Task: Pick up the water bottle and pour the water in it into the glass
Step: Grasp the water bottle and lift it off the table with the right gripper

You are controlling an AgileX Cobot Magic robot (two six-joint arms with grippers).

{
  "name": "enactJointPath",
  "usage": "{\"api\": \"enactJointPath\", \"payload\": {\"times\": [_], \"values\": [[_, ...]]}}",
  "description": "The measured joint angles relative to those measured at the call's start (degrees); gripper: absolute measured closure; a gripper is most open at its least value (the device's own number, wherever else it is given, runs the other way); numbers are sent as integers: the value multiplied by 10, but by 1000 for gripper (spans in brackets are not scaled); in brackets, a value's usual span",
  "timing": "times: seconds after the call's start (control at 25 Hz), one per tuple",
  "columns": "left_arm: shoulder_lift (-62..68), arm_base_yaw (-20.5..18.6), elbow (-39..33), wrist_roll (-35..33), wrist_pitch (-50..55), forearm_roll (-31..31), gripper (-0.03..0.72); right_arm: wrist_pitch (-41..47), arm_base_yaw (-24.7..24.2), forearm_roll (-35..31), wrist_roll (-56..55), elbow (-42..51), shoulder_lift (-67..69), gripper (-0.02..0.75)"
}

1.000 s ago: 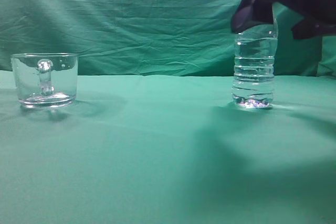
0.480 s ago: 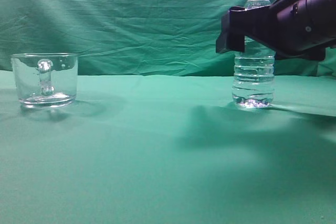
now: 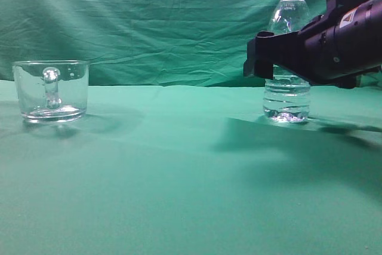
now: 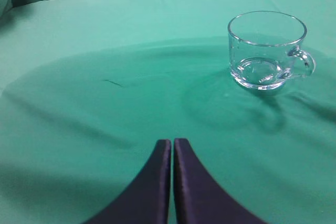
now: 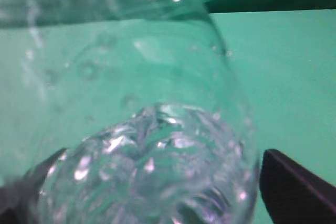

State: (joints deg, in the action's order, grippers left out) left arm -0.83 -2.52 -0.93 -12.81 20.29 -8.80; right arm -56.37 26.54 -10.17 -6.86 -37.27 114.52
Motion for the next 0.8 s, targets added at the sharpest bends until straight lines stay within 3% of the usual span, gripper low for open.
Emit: {"api": "enactJointPath", "payload": {"times": [0.44,0.8], "values": [[0,0,0,0,0,0,688,-10,-3,5,0,0,4,525],[0,0,0,0,0,0,688,-10,-3,24,28,0,6,514]]}}
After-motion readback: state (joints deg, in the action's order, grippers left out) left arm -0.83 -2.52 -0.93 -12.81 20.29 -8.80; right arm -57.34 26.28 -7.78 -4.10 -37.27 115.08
